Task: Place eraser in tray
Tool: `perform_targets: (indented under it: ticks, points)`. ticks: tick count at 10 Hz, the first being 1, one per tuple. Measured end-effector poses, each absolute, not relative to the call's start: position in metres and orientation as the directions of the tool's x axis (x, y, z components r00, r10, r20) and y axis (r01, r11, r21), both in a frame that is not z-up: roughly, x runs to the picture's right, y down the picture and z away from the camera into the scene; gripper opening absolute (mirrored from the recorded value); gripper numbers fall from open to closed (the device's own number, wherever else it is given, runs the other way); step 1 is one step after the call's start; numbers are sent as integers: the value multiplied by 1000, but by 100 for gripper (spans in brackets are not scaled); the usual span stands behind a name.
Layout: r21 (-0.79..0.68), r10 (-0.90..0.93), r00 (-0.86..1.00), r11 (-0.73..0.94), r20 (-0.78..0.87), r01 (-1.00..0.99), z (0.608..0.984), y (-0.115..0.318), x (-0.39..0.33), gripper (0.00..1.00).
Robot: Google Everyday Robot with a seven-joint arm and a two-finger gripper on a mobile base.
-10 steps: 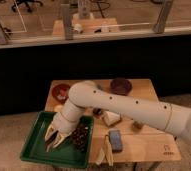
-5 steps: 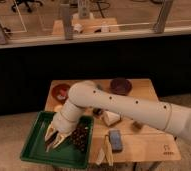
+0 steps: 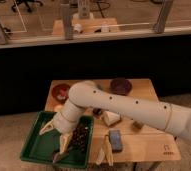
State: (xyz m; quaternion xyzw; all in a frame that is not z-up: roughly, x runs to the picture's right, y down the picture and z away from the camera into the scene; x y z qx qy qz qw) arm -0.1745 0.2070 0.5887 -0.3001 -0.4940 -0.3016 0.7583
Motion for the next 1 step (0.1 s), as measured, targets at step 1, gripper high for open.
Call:
perform_targets:
  ticks: [1]
  points:
    - [-157,-161,330,638,930,754,589,207,-175,80]
